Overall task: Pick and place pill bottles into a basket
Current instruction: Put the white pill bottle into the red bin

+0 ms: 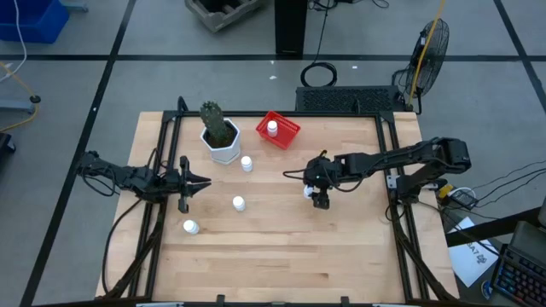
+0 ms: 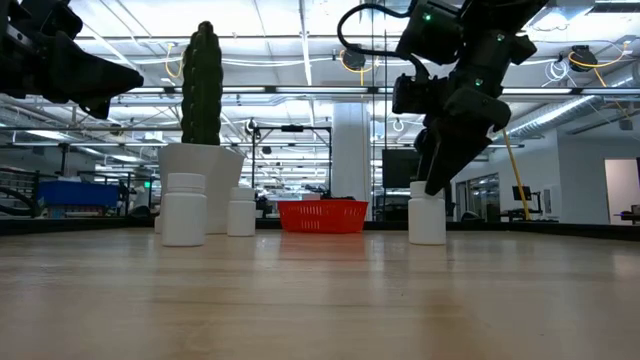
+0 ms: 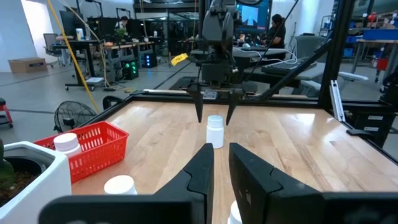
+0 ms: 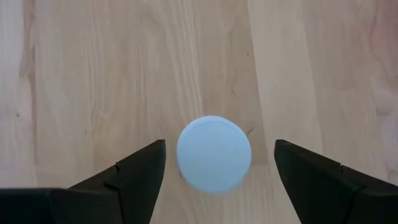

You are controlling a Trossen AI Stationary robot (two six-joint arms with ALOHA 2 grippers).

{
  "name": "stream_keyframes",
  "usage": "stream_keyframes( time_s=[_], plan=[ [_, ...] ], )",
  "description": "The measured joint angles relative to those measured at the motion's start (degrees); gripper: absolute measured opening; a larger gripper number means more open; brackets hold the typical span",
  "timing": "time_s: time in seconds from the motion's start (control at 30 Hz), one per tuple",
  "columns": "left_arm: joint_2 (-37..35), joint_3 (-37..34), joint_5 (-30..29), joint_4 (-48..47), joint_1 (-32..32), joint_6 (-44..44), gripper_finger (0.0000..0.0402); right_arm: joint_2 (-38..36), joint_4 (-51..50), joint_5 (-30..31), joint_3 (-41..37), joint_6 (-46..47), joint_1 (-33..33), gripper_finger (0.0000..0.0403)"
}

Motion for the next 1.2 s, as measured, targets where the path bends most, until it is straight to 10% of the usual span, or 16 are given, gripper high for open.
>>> stream_keyframes(
  time_s=[0.6,1.2],
  plan=[
    [0.02,0.00,0.01,0.00,0.02,0.01,0.0056,0.00,0.33,0.02,-0.15,-1.01,0.00,0.0151],
    [0.02,0.00,0.00,0.02,0.01,-0.02,0.0056,-1.28,14.63,5.95,-0.15,-11.06,-5.10,0.0149]
  ],
)
